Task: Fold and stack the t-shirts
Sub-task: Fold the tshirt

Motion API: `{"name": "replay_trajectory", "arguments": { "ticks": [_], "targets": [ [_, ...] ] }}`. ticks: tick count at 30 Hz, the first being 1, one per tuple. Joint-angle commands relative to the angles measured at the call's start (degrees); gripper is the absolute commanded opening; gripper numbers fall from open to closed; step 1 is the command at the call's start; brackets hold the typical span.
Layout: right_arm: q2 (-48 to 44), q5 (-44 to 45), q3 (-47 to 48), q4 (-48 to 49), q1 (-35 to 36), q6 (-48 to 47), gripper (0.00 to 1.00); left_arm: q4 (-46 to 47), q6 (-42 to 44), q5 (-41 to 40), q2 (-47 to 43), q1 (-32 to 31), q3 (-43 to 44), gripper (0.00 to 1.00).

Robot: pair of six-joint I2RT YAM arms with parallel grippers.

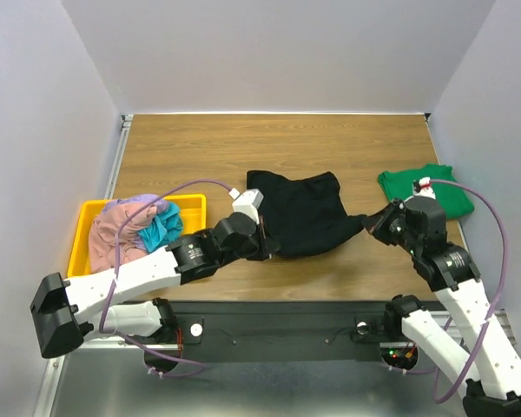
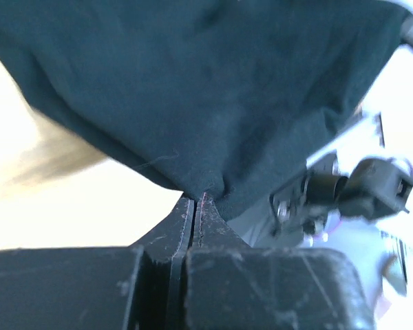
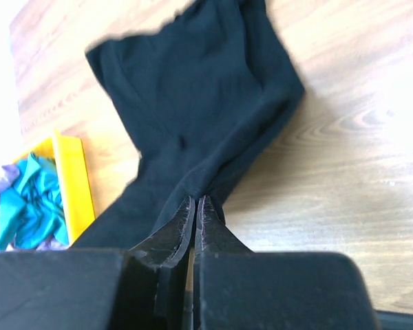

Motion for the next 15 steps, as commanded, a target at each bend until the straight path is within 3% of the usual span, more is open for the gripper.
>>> {"name": "replay_trajectory", "arguments": {
  "ticks": [1, 4, 10, 15],
  "targets": [
    [3.5, 4.4, 3.8, 4.9, -0.2, -0.8, 0.0, -4.0, 1.4, -9.5, 1.2, 0.3, 7.9, 0.0],
    [10.0, 5.4, 5.6, 9.9, -0.2, -1.0, 0.01, -5.5, 2.6, -13.7, 4.0, 3.9, 12.1, 0.0],
    [24.7, 8.5, 12.7, 19.1, -0.2, -3.2, 0.0, -0.3, 7.2, -8.5, 11.3, 14.2, 16.1, 0.0],
    [39.3, 14.1, 23.2, 21.8, -0.4, -6.0, 0.0, 4.0, 11.0, -10.2, 17.9, 22.0, 20.6, 0.0]
  ]
}}
